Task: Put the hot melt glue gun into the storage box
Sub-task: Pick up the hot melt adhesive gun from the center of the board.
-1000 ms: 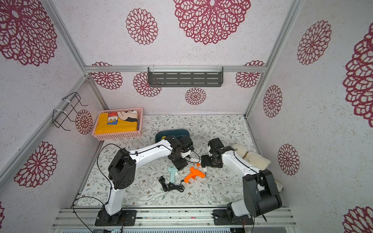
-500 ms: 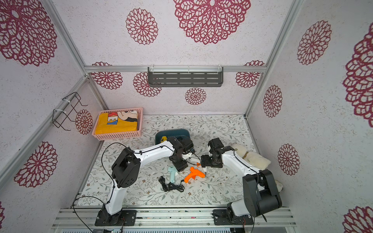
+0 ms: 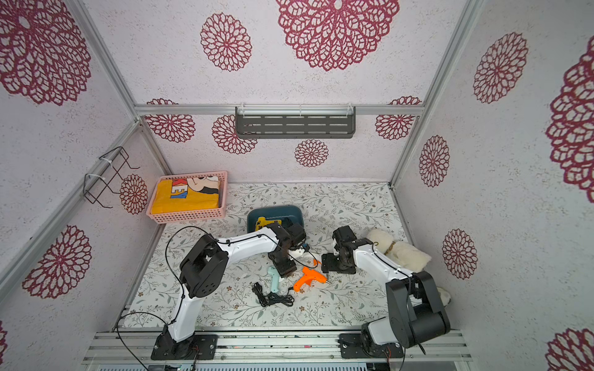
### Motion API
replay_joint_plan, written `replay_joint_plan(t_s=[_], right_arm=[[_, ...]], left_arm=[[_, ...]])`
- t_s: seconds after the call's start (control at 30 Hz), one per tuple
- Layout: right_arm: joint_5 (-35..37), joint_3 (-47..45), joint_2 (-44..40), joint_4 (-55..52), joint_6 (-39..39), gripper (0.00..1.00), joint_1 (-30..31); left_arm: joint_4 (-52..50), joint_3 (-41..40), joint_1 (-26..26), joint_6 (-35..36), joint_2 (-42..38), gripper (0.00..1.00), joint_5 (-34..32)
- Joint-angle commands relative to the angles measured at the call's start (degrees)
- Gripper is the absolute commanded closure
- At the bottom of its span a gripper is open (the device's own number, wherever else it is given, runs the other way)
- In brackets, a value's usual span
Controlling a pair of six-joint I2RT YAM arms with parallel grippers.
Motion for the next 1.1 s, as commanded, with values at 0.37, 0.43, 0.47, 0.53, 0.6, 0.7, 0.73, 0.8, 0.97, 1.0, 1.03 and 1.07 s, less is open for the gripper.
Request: replay_joint_plan(t_s=[0.37, 0.43, 0.47, 0.53, 0.6, 0.7, 0.73, 0.8, 0.97, 1.0, 1.03, 1.07], right_arm=[[-0.2, 6.1, 0.9, -1.2, 0.6, 0.18, 0.1], [-0.3, 7.4, 1.2, -1.4, 0.7, 0.18, 0.1], [-0.2, 7.8, 1.3, -1.3, 0.7, 0.18, 0.1], [-0.4, 8.9, 1.7, -1.3, 0.5, 0.18, 0.1], [-0.5, 9.9, 2.2, -1.1, 0.4, 0.18, 0.1], [-0.7, 11.7, 3.4, -1.4, -0.2, 0.18, 0.1], [-0.7, 12.3, 3.8, -1.4, -0.4, 0.18, 0.1], [-0.8, 13.4, 4.5, -1.4, -0.9, 0.18, 0.0], [-0.9, 15.4, 6.2, -1.3, -2.1, 0.18, -0.2], [-1.1, 15.6, 6.4, -1.1, -2.1, 0.18, -0.3], [-1.3, 15.7, 6.6, -0.8, -2.2, 0.18, -0.4], [-1.3, 15.7, 6.7, -0.7, -2.3, 0.18, -0.5]], left_arm=[[-3.7, -0.3, 1.1, -3.3, -5.3, 0.72, -1.6], [-6.3, 1.3, 1.2, -5.9, -7.9, 0.77, -2.6], [-7.2, 2.1, 1.2, -7.1, -8.8, 0.79, -3.2], [-9.7, 4.1, 1.4, -9.8, -11.0, 0.82, -4.0], [-11.8, 5.9, 1.6, -11.9, -13.4, 0.86, -4.5], [-15.3, 9.1, 1.8, -13.6, -14.6, 0.89, -6.2], [-16.1, 10.2, 1.9, -14.1, -14.9, 0.89, -6.8], [-17.3, 11.5, 2.9, -15.9, -15.4, 0.90, -7.0], [-20.5, 15.1, 4.3, -18.6, -14.7, 0.92, -7.0], [-21.3, 15.4, 4.3, -19.4, -14.3, 0.92, -7.0], [-22.5, 15.7, 4.2, -20.4, -14.0, 0.92, -7.0], [-23.4, 15.6, 4.1, -21.0, -13.8, 0.92, -7.2]])
